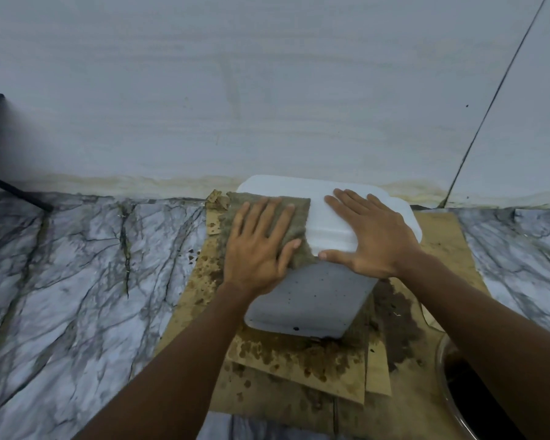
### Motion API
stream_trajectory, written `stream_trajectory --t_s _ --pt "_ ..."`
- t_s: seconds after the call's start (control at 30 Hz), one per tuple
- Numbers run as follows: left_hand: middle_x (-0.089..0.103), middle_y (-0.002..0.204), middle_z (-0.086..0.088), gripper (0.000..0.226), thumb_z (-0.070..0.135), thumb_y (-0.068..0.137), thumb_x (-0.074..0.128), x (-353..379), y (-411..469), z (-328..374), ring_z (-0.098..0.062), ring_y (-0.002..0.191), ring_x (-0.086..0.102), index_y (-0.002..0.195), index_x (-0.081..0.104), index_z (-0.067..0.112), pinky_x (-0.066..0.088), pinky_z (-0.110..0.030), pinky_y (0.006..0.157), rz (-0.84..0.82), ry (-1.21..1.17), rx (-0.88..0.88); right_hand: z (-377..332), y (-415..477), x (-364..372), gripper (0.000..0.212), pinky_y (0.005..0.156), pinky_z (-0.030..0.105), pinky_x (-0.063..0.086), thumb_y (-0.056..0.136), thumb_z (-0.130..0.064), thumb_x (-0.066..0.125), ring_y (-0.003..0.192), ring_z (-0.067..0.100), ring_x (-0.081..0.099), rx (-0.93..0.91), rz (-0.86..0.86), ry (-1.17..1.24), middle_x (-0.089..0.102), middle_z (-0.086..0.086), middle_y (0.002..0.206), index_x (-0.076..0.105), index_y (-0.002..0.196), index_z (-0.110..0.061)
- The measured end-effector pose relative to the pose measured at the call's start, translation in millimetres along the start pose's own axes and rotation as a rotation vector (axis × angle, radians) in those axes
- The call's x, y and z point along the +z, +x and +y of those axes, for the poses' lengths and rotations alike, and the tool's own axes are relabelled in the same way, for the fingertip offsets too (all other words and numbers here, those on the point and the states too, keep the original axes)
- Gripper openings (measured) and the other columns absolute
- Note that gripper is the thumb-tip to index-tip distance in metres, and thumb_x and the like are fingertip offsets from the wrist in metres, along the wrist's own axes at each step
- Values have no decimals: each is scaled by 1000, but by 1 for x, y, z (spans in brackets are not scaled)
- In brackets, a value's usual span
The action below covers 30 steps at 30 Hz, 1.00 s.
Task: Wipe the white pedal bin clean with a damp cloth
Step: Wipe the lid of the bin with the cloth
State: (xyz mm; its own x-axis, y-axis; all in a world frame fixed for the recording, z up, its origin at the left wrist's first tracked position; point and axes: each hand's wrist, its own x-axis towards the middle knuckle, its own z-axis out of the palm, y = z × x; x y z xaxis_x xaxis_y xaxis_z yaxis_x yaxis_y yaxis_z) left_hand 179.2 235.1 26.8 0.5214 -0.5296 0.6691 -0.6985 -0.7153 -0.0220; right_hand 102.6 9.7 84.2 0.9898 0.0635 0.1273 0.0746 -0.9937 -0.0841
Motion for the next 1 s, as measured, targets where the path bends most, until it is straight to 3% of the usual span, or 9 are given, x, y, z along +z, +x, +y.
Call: stream_trajectory --t_s 0.2,0.5,0.7,1.0 --pt "47 147 -23 56 44 104 38 -2 -8 -28 -40 137 44 141 53 4 38 -57 110 110 -141 -178 0 5 -1 105 120 31 -9 81 -84 43 155 10 -3 -6 -30 -3 -2 -7 169 0 160 -30" --pt "54 146 -17 56 46 106 37 -10 16 18 -34 136 48 145 51 8 29 -50 118 -89 42 105 16 -6 -12 108 124 33 -6 79 -73 63 155 9 -6 -25 -75 106 -2 -7 169 5 160 -31" --pt "46 152 -17 63 52 105 30 -21 9 -3 -35 142 40 149 45 10 22 -54 121 -171 95 39 54 -33 -5 109 127 40 -3 77 -69 69 155 12 -4 -30 -9 117 3 -7 168 9 160 -32" --pt "55 144 -17 58 48 105 33 -3 42 88 -35 133 48 144 51 8 31 -53 114 -251 46 105 66 -39 1 112 126 38 -2 74 -55 80 155 13 -1 12 11 236 8 -4 168 13 160 -26"
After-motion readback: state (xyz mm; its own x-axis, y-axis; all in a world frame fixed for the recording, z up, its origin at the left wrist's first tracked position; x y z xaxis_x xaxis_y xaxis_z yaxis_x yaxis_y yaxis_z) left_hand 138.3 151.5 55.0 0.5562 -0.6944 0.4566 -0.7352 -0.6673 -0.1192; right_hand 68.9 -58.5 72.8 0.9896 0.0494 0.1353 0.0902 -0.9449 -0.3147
